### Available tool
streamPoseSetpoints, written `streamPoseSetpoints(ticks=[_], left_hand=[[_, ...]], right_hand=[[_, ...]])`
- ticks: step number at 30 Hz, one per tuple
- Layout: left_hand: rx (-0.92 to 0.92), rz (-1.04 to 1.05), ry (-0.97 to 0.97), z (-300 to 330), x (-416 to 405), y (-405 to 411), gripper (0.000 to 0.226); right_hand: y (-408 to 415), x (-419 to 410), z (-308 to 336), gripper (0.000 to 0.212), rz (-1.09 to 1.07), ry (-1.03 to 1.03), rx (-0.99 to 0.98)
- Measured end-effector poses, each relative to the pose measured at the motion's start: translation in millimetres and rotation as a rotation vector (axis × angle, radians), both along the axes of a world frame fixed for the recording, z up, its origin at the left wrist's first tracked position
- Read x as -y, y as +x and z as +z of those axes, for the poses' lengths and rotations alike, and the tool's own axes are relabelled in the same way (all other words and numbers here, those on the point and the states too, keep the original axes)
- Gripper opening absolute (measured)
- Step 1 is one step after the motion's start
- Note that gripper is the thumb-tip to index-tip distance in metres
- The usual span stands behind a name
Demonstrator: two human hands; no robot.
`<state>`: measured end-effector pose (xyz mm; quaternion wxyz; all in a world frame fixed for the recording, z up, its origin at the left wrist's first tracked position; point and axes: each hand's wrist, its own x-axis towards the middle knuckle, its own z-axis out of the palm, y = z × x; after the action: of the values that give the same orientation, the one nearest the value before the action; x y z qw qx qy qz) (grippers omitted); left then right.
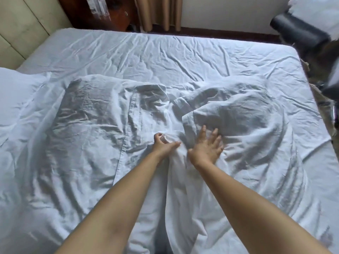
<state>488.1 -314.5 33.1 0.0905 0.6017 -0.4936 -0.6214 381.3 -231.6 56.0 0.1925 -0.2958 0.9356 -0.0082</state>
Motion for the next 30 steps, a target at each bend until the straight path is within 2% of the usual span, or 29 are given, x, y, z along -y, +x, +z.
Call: streamPoseSetpoints(ticks=[2, 4, 6, 9, 11, 13, 14, 17, 21, 23, 25, 26, 28, 30], left_hand=[[0.083, -0.172, -0.083, -7.4, 10.5, -6.3, 0.101], [0.056, -0.237, -0.095, -11.1, 14.0, -17.3, 0.115], [0.064, -0.284, -0.114, -15.0, 13.9, -30.4, 0.125], [0.086, -0.148, -0.102, -25.8, 18.0, -46.4, 0.112], [0.032, 0.003, -0.029, -29.1, 24.2, -50.5, 0.086], [-0.038, 0.055, 0.006, -24.2, 31.3, -52.3, 0.059], [-0.087, 0.046, -0.010, -19.8, 37.1, -54.3, 0.053], [-0.254, 0.002, -0.138, 5.9, 63.7, -72.6, 0.047], [-0.494, -0.017, -0.214, 54.4, 116.0, -121.0, 0.044], [-0.513, 0.050, -0.342, 71.9, 138.8, -139.1, 0.042], [-0.363, 0.019, -0.510, 62.5, 152.1, -142.8, 0.026], [-0.196, -0.107, -0.550, 45.8, 153.6, -137.3, 0.018], [0.220, -0.474, -0.459, 2.6, 147.8, -115.6, 0.034], [0.532, -0.677, -0.389, -29.5, 136.3, -87.9, 0.049]], right_hand=[[-8.8, 4.8, -4.1, 0.094, -0.093, -0.007, 0.015], [-16.7, 8.3, -8.3, 0.090, -0.153, -0.040, -0.019], [-19.9, 14.1, -10.7, 0.096, -0.174, -0.010, -0.047], [-18.8, 27.0, -15.6, 0.100, -0.229, 0.036, -0.055], [-22.1, 31.2, -16.5, 0.077, -0.266, -0.038, -0.089], [-30.0, 35.8, -3.8, 0.045, -0.446, -0.289, -0.041], [-34.1, 40.3, 9.6, 0.036, -0.571, -0.431, 0.008], [-45.4, 66.5, 68.6, 0.034, -0.784, -0.799, 0.108], [-51.4, 92.4, 129.5, 0.024, -0.764, -1.158, 0.186], [-47.6, 95.3, 139.9, 0.035, -0.742, -1.292, 0.210], [-42.4, 96.5, 130.9, 0.040, -0.710, -1.308, 0.221], [-38.6, 96.7, 121.0, 0.038, -0.676, -1.234, 0.226], [-33.9, 92.6, 89.7, 0.031, -0.568, -0.919, 0.248], [-33.5, 81.8, 55.0, 0.044, -0.484, -0.549, 0.287]])
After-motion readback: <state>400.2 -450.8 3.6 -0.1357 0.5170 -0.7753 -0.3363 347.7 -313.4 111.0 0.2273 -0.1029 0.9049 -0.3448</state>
